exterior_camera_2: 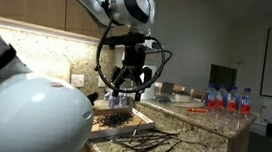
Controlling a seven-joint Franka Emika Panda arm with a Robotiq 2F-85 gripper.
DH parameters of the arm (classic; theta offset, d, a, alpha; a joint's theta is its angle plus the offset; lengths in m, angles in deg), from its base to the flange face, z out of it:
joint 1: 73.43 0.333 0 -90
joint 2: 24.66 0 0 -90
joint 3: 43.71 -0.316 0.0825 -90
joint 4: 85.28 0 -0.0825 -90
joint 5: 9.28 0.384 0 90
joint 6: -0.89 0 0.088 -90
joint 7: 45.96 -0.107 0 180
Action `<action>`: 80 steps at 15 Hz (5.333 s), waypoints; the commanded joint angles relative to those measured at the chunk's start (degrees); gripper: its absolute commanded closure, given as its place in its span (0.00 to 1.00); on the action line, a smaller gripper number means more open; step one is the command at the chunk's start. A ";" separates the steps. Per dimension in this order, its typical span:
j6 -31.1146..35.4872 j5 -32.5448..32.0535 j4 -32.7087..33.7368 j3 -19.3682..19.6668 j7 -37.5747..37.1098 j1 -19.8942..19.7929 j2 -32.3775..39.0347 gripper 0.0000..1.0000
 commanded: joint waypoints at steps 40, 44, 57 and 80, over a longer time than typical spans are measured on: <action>71.90 -1.31 6.45 -4.19 -1.21 4.48 38.42 0.00; 73.06 -0.05 10.85 -3.85 1.43 5.18 48.56 0.00; 62.45 -0.09 11.27 0.58 -1.14 3.07 56.03 0.00; 57.44 -0.08 19.58 2.12 -11.71 7.38 62.58 0.00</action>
